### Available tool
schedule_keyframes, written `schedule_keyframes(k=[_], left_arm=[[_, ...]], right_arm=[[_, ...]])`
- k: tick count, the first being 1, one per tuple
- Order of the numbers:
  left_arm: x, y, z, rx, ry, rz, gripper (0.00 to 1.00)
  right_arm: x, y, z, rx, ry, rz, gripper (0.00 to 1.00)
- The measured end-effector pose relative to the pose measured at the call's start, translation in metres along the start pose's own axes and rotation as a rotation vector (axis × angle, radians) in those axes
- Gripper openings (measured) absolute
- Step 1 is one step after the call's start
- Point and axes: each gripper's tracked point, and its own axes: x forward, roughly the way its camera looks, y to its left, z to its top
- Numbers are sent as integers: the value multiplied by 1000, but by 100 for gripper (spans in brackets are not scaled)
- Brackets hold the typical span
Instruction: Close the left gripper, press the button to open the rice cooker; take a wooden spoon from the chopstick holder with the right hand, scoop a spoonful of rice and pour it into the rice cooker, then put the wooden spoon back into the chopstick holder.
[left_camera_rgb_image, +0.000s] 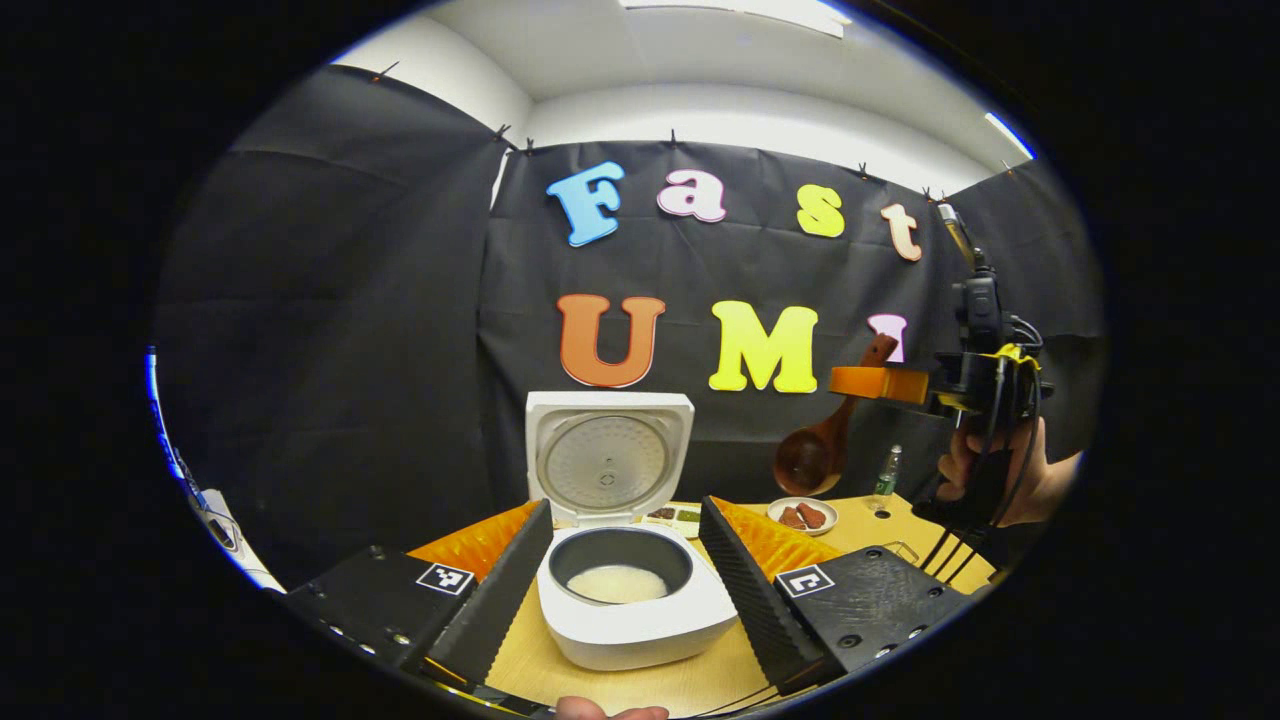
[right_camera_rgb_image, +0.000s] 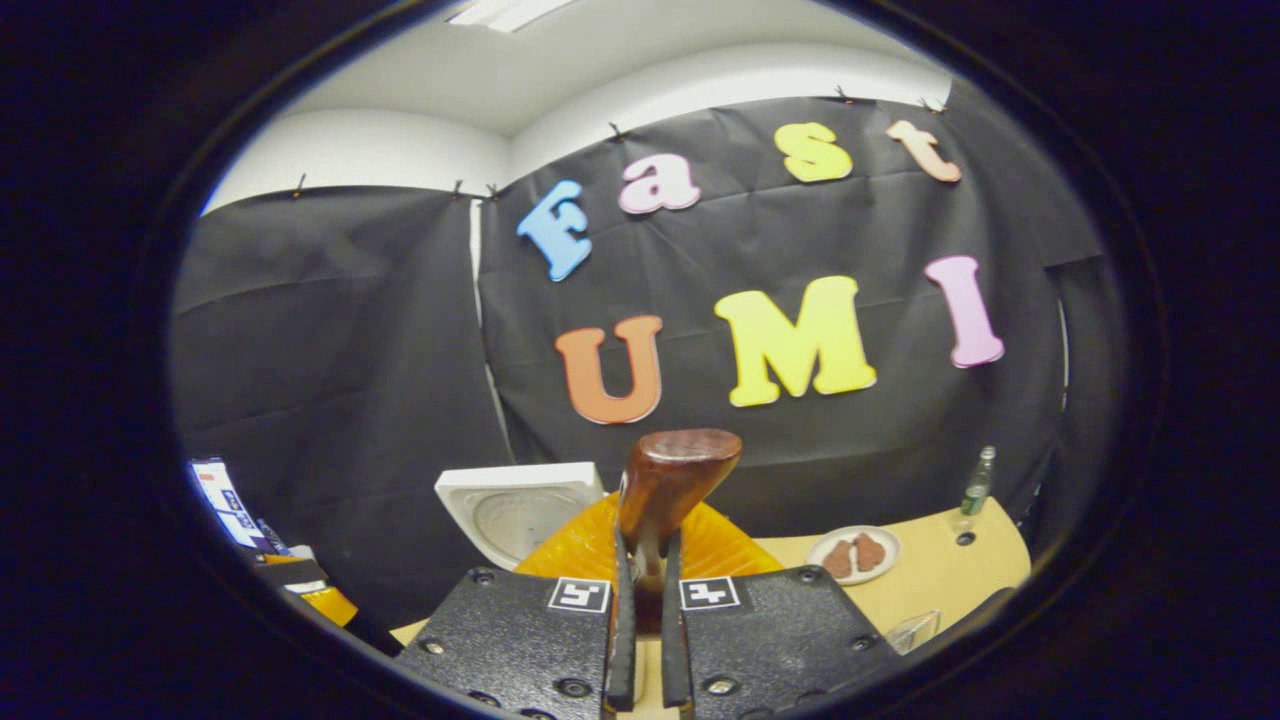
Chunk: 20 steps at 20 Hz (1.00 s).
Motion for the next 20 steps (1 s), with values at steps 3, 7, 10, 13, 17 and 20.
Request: schedule_keyframes(k=[3,7,10,13,17,20], left_arm=[[16,-28,0,-9,-5,-59,94],[39,-65,-8,-16,20,-140,94],[56,-87,-10,-3,24,-179,94],[68,-101,-15,1,38,-198,94],[80,-112,-23,8,69,-191,94],[84,-116,-29,23,99,-173,94]], right_arm=[[-32,-68,4,6,-15,-137,12],[-67,-146,-1,23,-23,-296,12],[-78,-190,-18,39,-1,-379,10],[-79,-227,-44,64,49,-410,12],[-73,-268,-85,95,123,-416,12],[-62,-288,-119,119,180,-405,12]])
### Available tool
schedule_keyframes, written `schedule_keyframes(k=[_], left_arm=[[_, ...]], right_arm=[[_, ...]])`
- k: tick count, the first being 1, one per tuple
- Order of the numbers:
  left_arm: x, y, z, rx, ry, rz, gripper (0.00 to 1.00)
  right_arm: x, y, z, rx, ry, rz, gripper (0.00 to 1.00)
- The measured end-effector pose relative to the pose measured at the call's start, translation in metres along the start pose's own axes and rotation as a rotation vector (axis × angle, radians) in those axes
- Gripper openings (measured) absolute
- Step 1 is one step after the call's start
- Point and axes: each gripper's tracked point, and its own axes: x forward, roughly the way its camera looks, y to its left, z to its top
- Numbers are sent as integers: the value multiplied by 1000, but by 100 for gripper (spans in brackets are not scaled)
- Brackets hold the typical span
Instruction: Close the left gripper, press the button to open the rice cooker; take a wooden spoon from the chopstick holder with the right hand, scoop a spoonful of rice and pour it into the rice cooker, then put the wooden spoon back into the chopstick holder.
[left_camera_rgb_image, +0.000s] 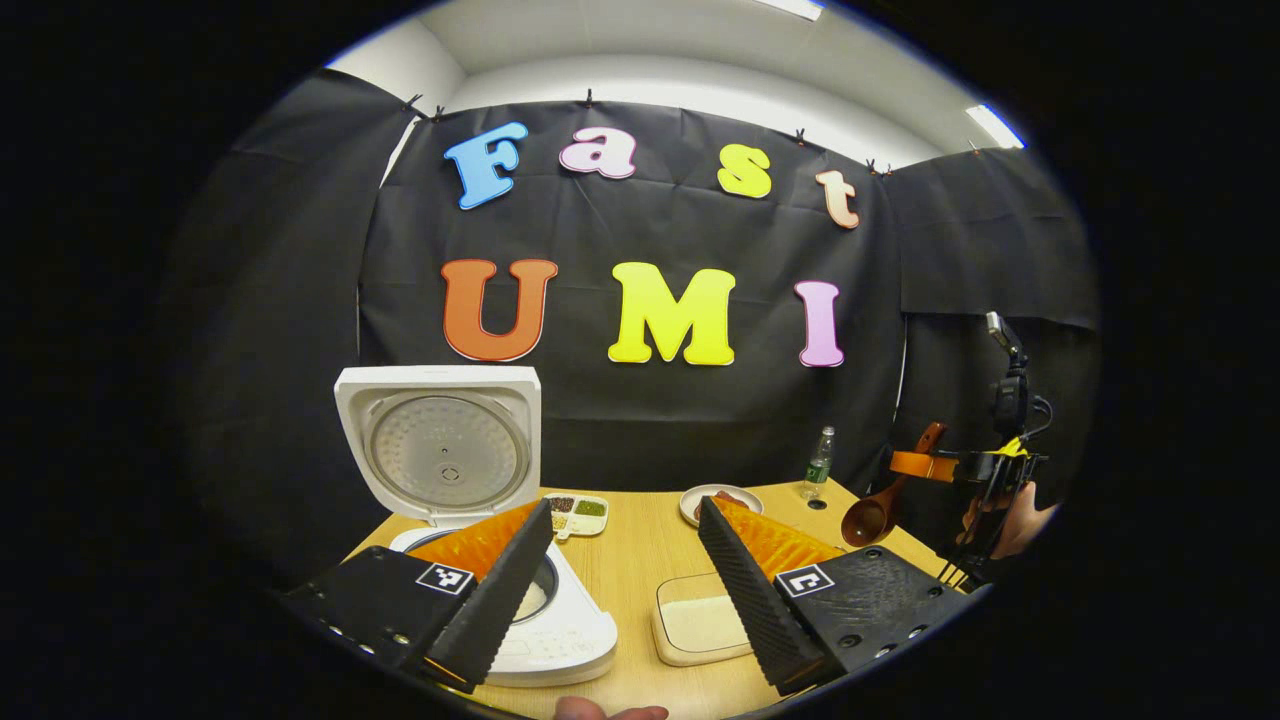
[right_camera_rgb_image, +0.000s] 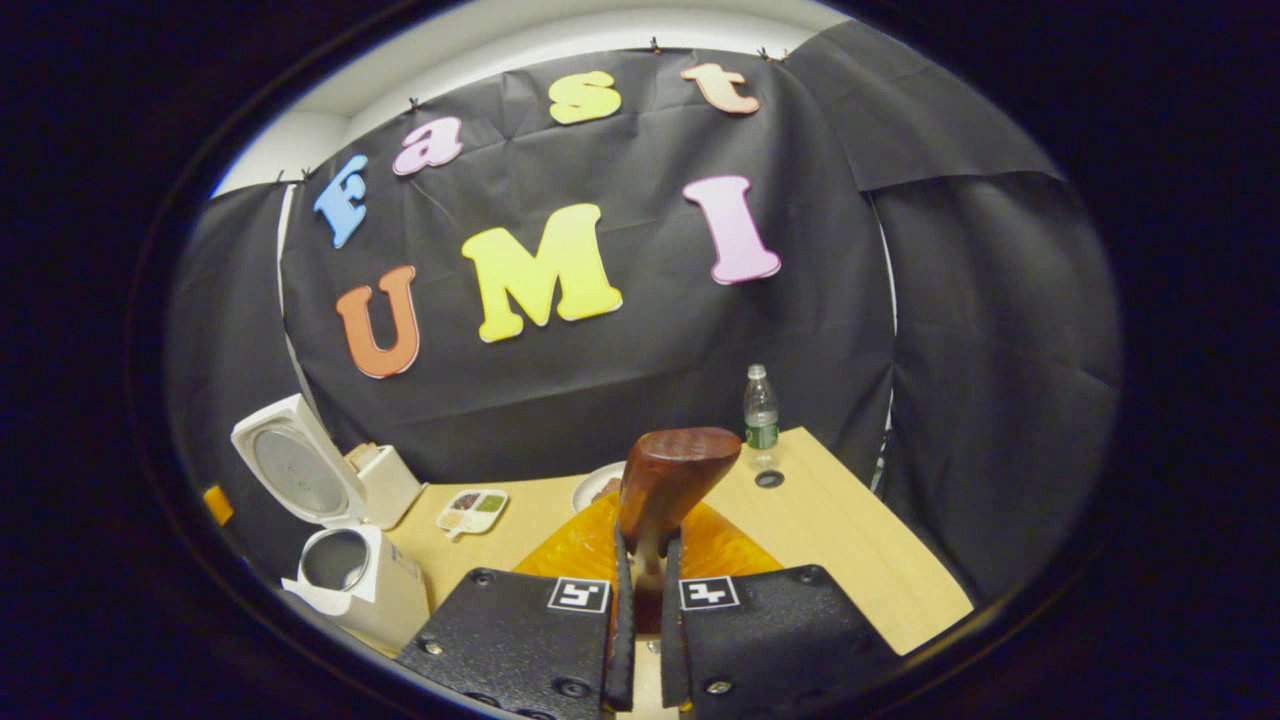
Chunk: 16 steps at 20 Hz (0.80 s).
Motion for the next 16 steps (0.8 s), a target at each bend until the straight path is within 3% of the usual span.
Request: schedule_keyframes(k=[10,16], left_arm=[[15,-10,-13,-36,108,54,94],[15,-17,-18,-17,145,70,94]], right_arm=[[63,-35,-90,77,152,17,12],[75,-40,-111,123,180,62,16]])
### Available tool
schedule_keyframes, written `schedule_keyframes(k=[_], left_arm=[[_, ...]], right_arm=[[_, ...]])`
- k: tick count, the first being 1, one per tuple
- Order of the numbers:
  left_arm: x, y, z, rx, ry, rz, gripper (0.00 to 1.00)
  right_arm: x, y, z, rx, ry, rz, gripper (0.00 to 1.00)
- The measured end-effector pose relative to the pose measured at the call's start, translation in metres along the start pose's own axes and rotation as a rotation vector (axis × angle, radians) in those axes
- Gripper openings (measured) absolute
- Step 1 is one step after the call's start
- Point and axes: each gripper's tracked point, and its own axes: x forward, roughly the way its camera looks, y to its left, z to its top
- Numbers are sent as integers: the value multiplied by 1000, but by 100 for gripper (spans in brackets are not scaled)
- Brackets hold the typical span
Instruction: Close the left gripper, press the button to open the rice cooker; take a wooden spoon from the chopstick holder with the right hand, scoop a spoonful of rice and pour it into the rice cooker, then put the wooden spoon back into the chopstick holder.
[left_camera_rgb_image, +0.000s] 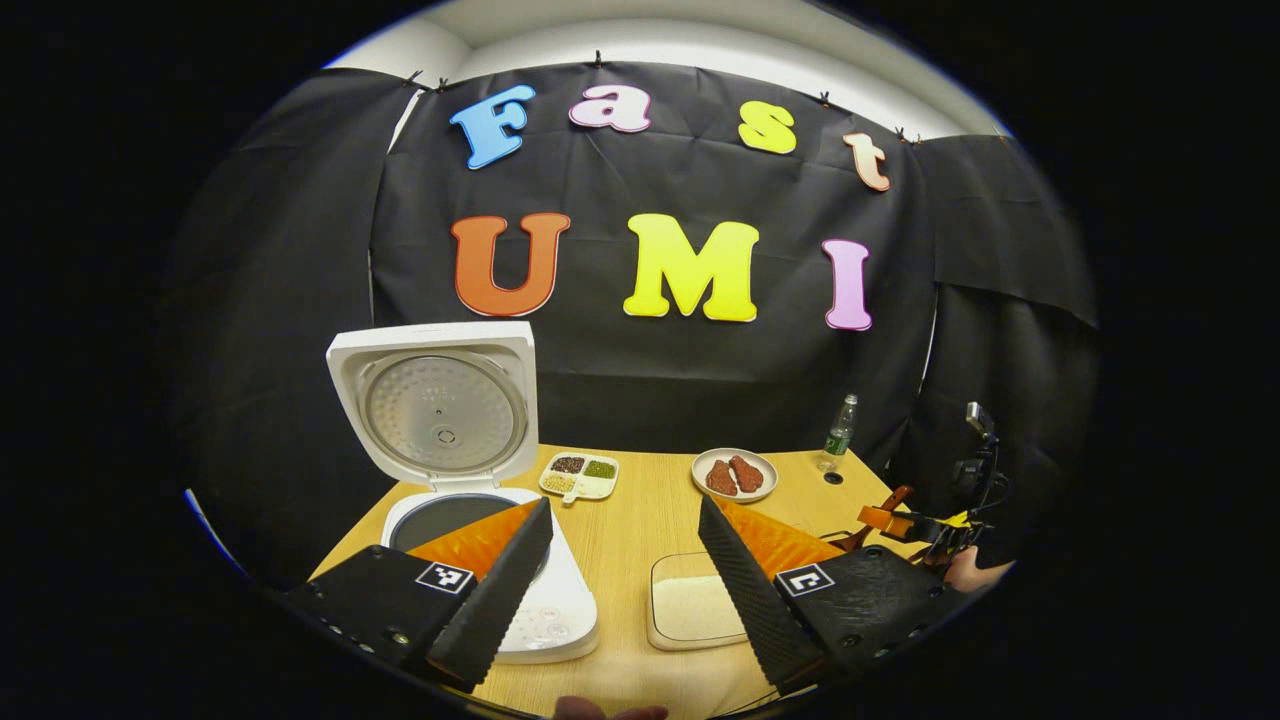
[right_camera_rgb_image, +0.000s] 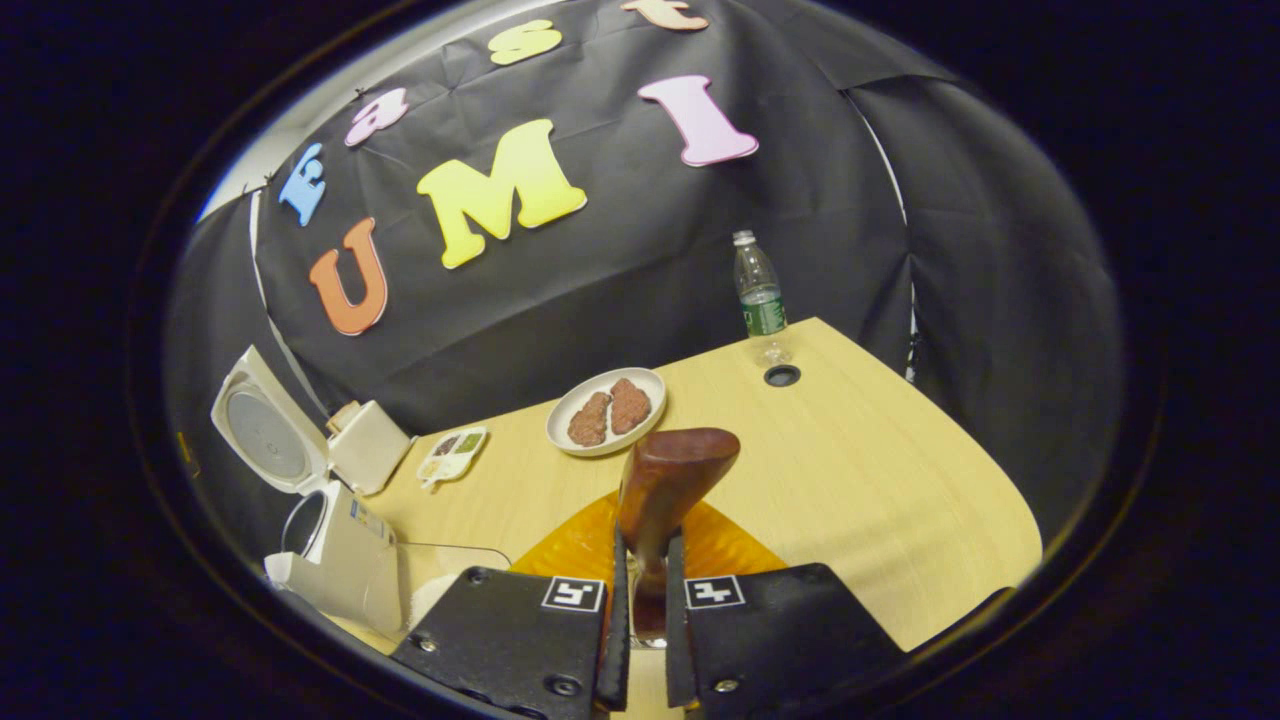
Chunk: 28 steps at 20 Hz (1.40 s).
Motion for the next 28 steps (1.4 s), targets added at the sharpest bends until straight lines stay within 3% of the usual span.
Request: schedule_keyframes(k=[4,7,10,16,19,24,28], left_arm=[[-3,-6,4,22,-3,-7,94],[-5,-14,7,34,-13,-30,94],[-6,-20,15,32,-33,-54,94],[-12,-19,39,-14,-100,-70,94],[-16,-3,51,-12,-132,-42,94],[-25,32,92,20,-229,6,94],[-20,72,135,47,-313,83,94]], right_arm=[[4,1,-1,20,8,28,20],[0,1,6,-16,-6,29,31],[-8,-8,16,-77,-27,-33,77],[-55,-19,56,-127,-128,-94,92],[-87,-17,80,-171,-182,-132,93],[-142,17,104,-262,-268,-148,97],[-177,51,114,-254,-320,-133,97]])
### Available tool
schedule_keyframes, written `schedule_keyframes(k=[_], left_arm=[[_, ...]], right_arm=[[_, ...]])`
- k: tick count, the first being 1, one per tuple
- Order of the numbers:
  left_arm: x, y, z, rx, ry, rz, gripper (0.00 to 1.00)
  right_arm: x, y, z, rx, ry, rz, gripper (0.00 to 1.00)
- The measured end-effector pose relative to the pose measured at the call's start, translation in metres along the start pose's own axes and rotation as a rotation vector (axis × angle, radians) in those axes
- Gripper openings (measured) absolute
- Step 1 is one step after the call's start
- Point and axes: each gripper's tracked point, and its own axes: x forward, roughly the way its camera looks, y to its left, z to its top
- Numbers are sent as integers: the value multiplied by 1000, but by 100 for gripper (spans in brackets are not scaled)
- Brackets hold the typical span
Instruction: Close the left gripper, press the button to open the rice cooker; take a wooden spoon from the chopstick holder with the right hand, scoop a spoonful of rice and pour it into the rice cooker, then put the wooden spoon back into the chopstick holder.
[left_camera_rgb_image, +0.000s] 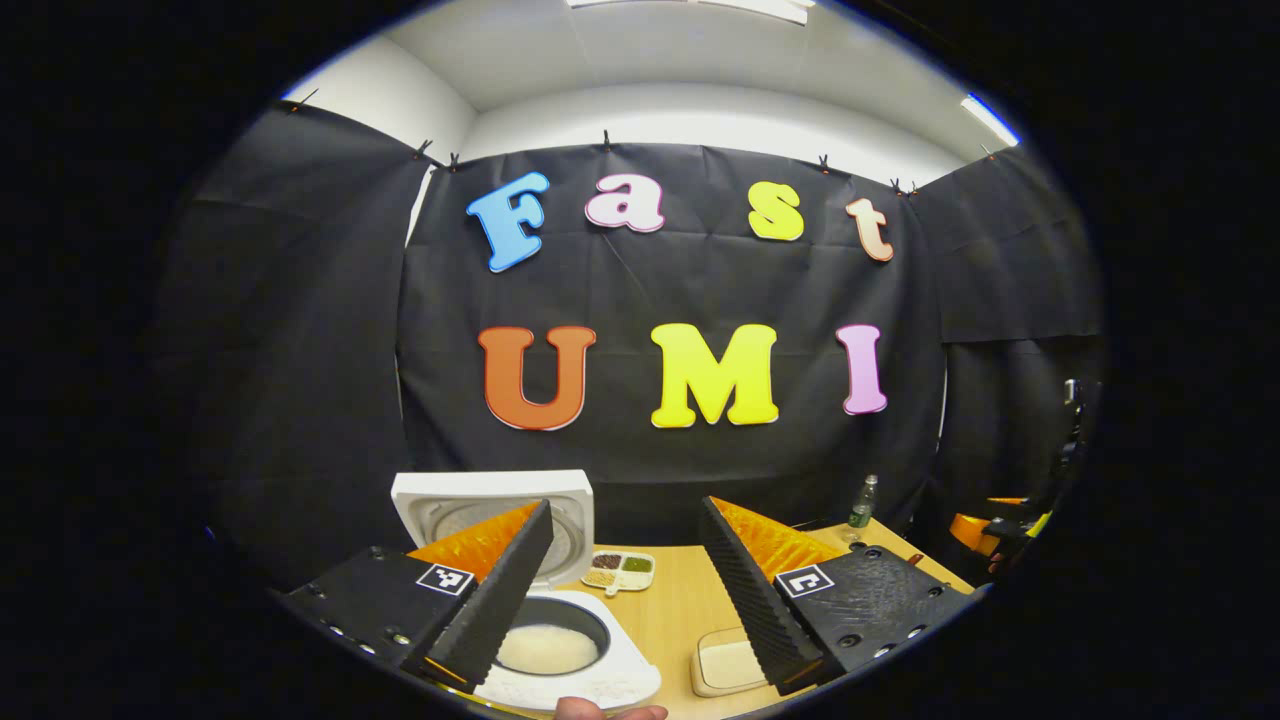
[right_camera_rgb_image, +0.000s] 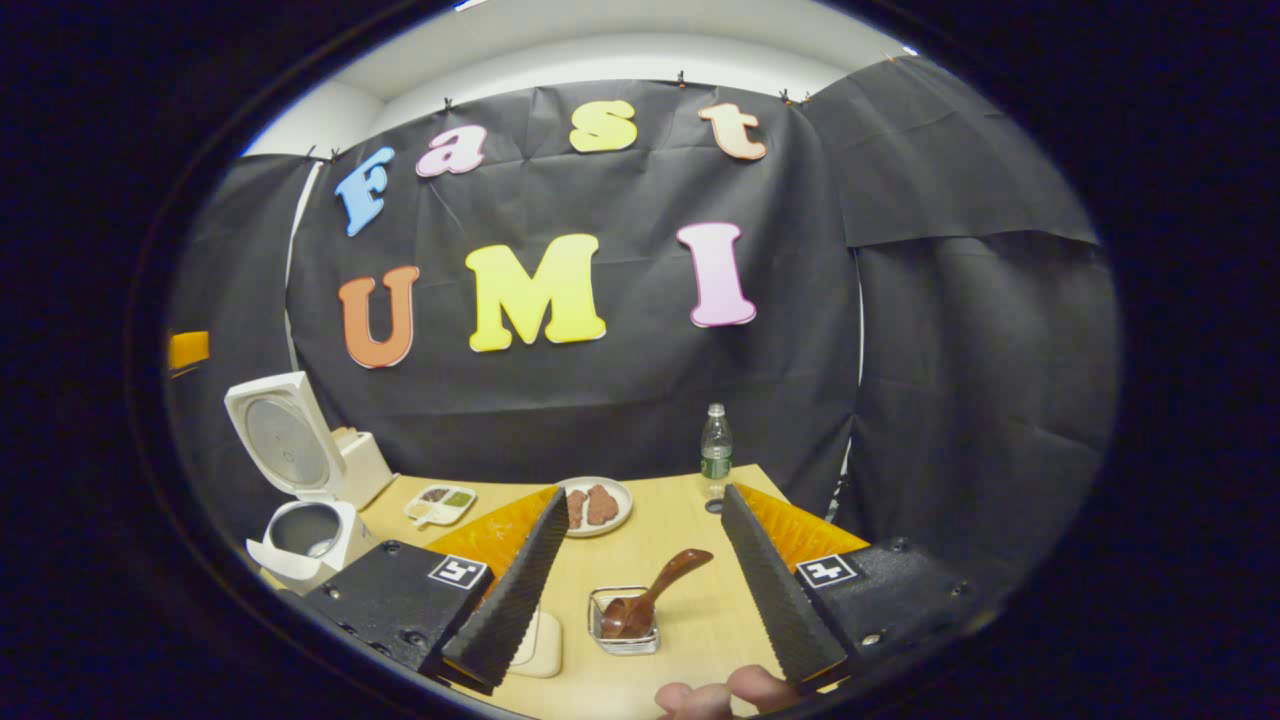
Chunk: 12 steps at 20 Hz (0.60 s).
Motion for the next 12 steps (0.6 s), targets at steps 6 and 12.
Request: schedule_keyframes(k=[6,12], left_arm=[[47,73,23,-45,-26,179,94],[108,115,-4,-46,70,239,94]], right_arm=[[-32,27,27,-2,-79,3,96],[-46,29,9,14,-48,-33,99]])
